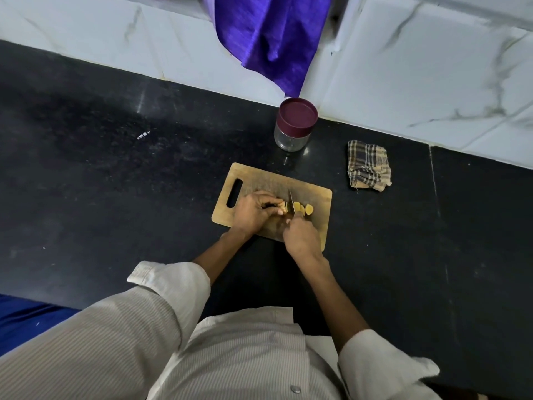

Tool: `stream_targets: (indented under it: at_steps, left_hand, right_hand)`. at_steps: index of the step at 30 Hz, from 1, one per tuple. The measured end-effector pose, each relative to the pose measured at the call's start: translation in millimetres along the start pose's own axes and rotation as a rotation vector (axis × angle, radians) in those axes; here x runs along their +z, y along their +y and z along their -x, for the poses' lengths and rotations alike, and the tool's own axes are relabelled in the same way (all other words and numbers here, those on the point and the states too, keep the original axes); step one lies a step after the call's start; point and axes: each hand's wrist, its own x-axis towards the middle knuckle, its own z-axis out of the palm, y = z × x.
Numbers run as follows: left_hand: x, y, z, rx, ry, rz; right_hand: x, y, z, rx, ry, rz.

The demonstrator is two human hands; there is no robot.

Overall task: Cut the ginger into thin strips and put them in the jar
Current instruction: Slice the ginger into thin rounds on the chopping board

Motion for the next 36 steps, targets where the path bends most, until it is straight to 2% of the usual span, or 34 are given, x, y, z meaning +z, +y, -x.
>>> stream_targets:
  at_steps: [4, 10, 20, 26, 36]
  left_hand:
    - [-1, 2, 1, -0.002, -0.006, 0.006]
    - [-2, 4, 2, 0.014, 0.0, -0.01]
    - [-1, 2, 3, 0.039, 0.01, 0.006]
    - [0, -1, 0, 0.034, 0.001, 0.001]
    - [-2, 0, 1, 0.049, -0.004, -0.015]
  right_hand:
    - [5, 5, 10, -0.021, 0.038, -0.096]
    - [2, 11, 14, 0.015, -0.038, -0.222]
    - [-5, 10, 9, -0.029, -0.069, -0.188]
    - [-4, 10, 7, -0.048, -0.014, -0.161]
    - [-2, 9, 5, -0.03, -0.069, -0.178]
